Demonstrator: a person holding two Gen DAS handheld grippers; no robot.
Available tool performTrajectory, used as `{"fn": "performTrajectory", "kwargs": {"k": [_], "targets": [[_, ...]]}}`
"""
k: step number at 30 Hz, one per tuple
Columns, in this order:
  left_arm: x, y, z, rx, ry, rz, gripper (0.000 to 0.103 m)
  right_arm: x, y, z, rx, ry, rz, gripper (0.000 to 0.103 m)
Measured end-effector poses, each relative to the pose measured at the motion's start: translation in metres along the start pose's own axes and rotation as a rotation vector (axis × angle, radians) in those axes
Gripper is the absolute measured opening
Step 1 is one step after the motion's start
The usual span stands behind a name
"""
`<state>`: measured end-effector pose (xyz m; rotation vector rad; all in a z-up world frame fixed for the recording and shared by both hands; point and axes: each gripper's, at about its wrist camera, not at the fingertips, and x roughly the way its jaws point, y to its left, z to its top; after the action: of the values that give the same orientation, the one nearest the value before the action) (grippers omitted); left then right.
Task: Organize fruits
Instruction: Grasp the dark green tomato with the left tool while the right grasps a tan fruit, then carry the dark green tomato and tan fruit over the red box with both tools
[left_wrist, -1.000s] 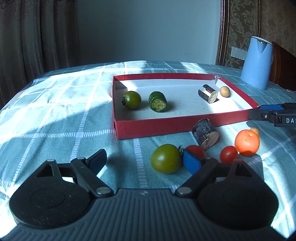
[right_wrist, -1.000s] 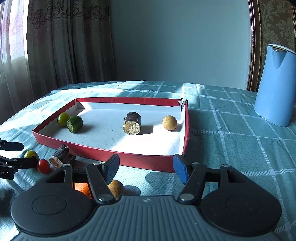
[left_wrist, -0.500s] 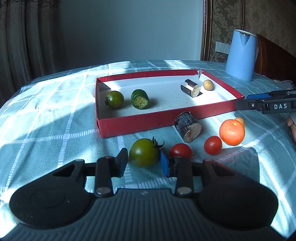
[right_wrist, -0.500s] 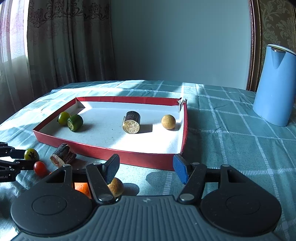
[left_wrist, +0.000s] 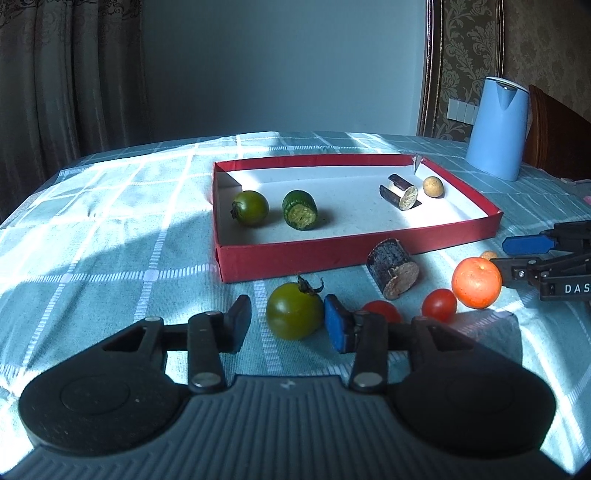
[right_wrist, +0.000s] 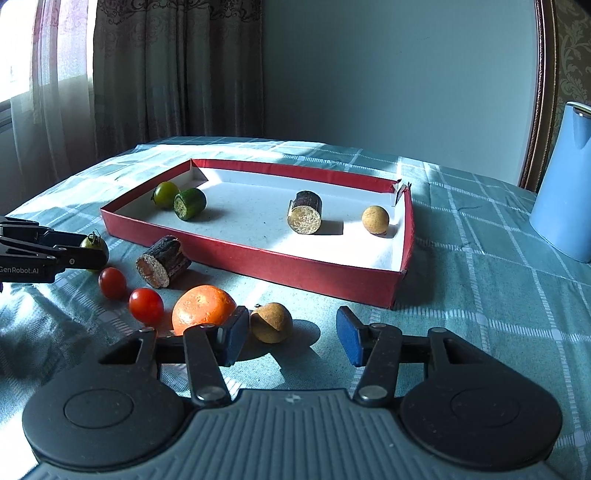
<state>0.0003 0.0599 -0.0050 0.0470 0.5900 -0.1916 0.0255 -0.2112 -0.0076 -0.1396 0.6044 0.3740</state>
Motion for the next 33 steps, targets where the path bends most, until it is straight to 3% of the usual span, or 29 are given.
{"fn": "performTrajectory", "kwargs": {"k": [5,7,8,11,15,22,26,33], "targets": [[0.006,-0.003,0.000,0.012,0.035,-0.018,0.043,0.012,-0.002,0.001,0.034,0.029,0.018,0.050],[0.007,-0.003,0.000,0.014,0.041,-0.019,0.043,0.016,0.000,0.000,0.023,0.040,0.018,0.044],[0.007,-0.003,0.000,0.013,0.039,-0.019,0.043,0.015,0.002,-0.001,0.012,0.036,0.025,0.032],[0.007,-0.003,0.000,0.011,0.039,-0.020,0.043,0.014,0.006,-0.001,-0.002,0.031,0.029,0.023],[0.005,-0.003,0.000,0.013,0.027,-0.035,0.031,0.013,0.010,-0.002,-0.019,0.025,0.008,0.023],[0.005,-0.008,0.000,0.016,0.022,0.014,0.031,0.011,0.011,-0.003,-0.007,0.023,-0.008,0.023],[0.005,-0.009,0.001,-0.009,0.022,0.117,0.031,0.009,0.009,-0.002,0.006,0.015,-0.029,0.023],[0.006,-0.008,0.002,-0.025,0.031,0.198,0.031,0.008,0.007,0.000,0.020,0.012,-0.041,0.023]]}}
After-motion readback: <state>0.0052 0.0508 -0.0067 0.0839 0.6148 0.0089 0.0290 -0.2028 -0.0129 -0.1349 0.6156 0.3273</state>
